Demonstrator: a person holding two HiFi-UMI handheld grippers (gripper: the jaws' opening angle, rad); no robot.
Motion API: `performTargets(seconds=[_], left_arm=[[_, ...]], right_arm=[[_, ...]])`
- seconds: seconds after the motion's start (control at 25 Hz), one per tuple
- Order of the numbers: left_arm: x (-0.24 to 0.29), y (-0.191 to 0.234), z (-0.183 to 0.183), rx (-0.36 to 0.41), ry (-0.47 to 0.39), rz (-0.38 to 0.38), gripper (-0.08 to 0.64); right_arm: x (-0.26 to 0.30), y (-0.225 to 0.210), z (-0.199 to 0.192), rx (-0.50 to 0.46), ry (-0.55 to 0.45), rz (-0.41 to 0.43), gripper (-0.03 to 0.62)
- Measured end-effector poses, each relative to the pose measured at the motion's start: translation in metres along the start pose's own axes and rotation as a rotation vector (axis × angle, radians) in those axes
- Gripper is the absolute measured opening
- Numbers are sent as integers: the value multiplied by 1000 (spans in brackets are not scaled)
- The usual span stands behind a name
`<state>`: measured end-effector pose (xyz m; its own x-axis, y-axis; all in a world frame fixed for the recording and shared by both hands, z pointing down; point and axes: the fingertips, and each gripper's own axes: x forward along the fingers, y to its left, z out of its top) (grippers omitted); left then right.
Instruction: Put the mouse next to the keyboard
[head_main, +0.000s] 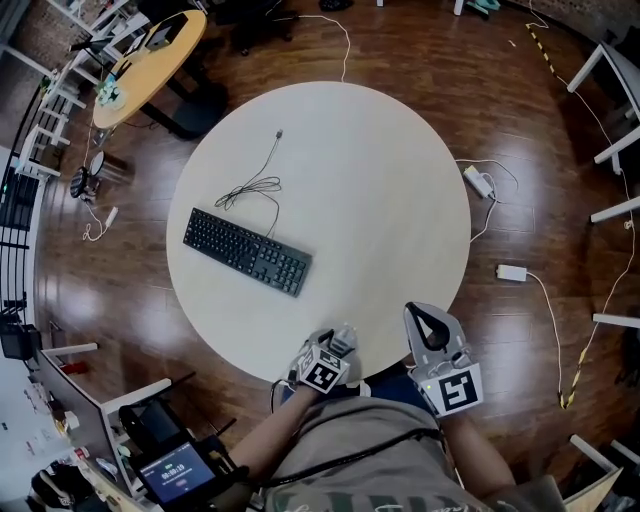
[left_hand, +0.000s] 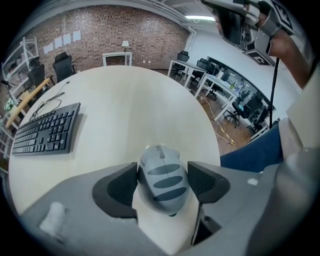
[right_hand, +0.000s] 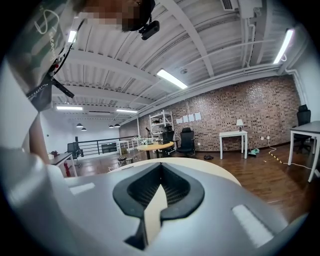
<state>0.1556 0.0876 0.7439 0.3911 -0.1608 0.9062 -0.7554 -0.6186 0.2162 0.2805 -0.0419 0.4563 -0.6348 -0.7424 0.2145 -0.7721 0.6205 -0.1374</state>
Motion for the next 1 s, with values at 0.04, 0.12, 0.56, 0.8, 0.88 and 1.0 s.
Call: performTargets(seconds=[0.04, 0.12, 0.56, 0.8, 0.88, 1.0], left_arm=[[1, -1, 1, -2, 1, 2, 327], [3, -3, 2, -10, 2, 4, 327], [12, -9, 21, 10, 2, -7, 327], [20, -17, 32, 46, 12, -23, 327], [24, -22, 39, 57, 14, -27, 327], [26, -23, 46, 69, 11, -34, 327]], right_arm=[[-2, -3, -3, 0, 0, -4, 5], [-7, -7, -7, 1, 4, -10, 5], [-17, -24, -14, 35, 18, -65, 5], [-27, -41, -23, 54, 34, -106, 5], [-32, -49, -25, 58, 33, -118, 5], [-34, -56, -25, 40, 30, -134, 5]])
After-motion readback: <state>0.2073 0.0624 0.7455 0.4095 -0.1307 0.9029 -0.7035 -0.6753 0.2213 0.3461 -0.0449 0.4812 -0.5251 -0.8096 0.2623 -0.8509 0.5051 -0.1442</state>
